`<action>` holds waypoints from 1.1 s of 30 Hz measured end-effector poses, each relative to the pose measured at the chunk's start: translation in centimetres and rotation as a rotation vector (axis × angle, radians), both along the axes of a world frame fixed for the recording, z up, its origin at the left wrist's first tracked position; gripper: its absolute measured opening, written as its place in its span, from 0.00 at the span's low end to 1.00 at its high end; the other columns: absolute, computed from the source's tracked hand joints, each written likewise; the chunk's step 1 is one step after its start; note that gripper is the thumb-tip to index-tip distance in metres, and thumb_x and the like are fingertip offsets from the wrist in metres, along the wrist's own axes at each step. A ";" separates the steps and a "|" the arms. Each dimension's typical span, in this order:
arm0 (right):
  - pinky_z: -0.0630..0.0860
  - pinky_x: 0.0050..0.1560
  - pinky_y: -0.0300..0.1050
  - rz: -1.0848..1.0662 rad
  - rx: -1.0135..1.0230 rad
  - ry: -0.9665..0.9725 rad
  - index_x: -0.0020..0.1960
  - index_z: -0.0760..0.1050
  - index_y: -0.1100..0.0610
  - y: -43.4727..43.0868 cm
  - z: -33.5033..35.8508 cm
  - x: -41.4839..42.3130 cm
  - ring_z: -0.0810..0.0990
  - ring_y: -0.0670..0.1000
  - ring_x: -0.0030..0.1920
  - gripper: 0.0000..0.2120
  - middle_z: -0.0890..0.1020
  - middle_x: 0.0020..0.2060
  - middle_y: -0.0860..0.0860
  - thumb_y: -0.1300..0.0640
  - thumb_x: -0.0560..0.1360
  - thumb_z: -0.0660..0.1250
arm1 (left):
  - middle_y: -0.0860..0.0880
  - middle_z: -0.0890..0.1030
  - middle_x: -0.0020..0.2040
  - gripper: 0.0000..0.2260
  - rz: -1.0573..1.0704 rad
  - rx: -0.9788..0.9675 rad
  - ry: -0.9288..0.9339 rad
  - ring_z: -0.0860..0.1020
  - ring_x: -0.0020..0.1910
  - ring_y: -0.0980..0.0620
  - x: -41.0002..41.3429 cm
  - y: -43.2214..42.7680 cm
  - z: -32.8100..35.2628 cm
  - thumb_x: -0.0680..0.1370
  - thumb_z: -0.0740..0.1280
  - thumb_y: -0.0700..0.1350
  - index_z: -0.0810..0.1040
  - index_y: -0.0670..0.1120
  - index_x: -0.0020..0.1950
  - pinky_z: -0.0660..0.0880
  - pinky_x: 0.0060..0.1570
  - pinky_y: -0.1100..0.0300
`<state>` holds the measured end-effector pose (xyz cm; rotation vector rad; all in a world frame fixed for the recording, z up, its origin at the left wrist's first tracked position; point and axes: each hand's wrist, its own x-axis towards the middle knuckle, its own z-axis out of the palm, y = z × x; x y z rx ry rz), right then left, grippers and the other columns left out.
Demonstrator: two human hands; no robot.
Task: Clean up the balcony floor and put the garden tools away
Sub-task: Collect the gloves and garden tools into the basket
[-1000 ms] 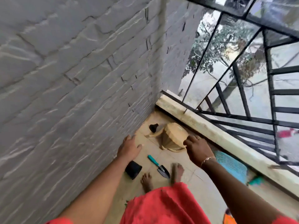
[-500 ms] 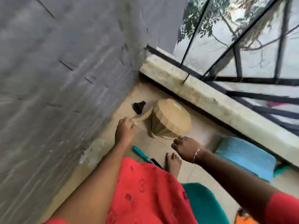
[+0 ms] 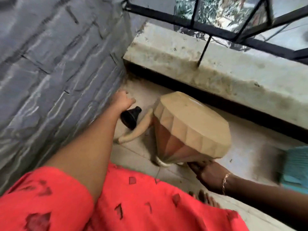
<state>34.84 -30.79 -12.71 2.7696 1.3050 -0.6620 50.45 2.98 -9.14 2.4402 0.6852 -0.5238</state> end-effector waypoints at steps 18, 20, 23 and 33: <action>0.70 0.24 0.40 -0.118 0.018 -0.067 0.34 0.73 0.57 1.2 5.0 2.3 0.71 0.55 0.20 0.14 0.75 0.26 0.52 0.48 0.55 0.57 | 0.40 0.76 0.49 0.12 -0.351 0.182 0.401 0.74 0.43 0.45 -2.6 1.0 0.1 0.73 0.72 0.44 0.73 0.39 0.48 0.73 0.38 0.55; 0.70 0.24 0.40 -0.083 0.153 -0.101 0.36 0.72 0.56 1.0 6.1 2.9 0.71 0.55 0.20 0.14 0.75 0.26 0.51 0.47 0.58 0.55 | 0.41 0.76 0.51 0.10 -0.372 0.199 0.407 0.74 0.46 0.44 -3.0 1.1 -0.1 0.76 0.68 0.43 0.73 0.39 0.52 0.73 0.45 0.55; 0.69 0.22 0.40 -0.087 0.297 -0.169 0.39 0.67 0.53 0.6 7.8 3.3 0.71 0.55 0.20 0.09 0.74 0.25 0.50 0.49 0.62 0.57 | 0.36 0.77 0.59 0.15 -0.351 0.101 0.556 0.78 0.53 0.39 -3.4 1.7 -1.1 0.80 0.59 0.44 0.72 0.35 0.60 0.75 0.56 0.46; 0.72 0.24 0.44 -0.343 0.552 -0.155 0.33 0.77 0.52 0.1 13.1 5.8 0.75 0.54 0.22 0.13 0.75 0.23 0.49 0.45 0.61 0.58 | 0.41 0.75 0.49 0.11 -0.194 -0.077 0.199 0.76 0.47 0.43 -3.2 3.2 6.0 0.73 0.71 0.38 0.72 0.43 0.53 0.72 0.40 0.55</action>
